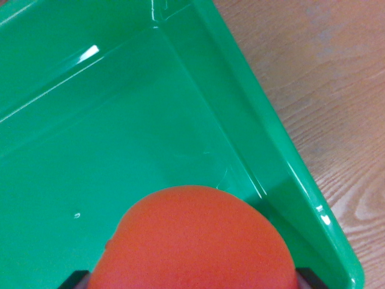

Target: Pick fruit

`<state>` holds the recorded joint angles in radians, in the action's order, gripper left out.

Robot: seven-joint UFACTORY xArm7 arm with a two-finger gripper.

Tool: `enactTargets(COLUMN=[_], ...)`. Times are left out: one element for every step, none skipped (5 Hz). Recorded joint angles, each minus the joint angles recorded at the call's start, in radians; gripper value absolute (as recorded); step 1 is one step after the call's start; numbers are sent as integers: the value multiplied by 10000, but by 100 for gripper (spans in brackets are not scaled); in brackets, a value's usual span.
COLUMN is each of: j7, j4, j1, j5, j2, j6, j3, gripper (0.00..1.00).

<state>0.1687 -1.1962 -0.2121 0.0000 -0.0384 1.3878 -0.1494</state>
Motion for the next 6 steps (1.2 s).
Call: enactTargets(j7=[0,20,20,40,40,58], j4=[0,-318,-318,-634,-634,-916], j1=[0,8,8,17,17,24], j5=[0,-24,-24,-48,-48,-69], j2=[0,-135,-135,-270,-270,-390], j6=[0,452,452,900,900,1301], j3=[0,-1,-1,-2,-2,-3], gripper=[100,100,100,100,100,100])
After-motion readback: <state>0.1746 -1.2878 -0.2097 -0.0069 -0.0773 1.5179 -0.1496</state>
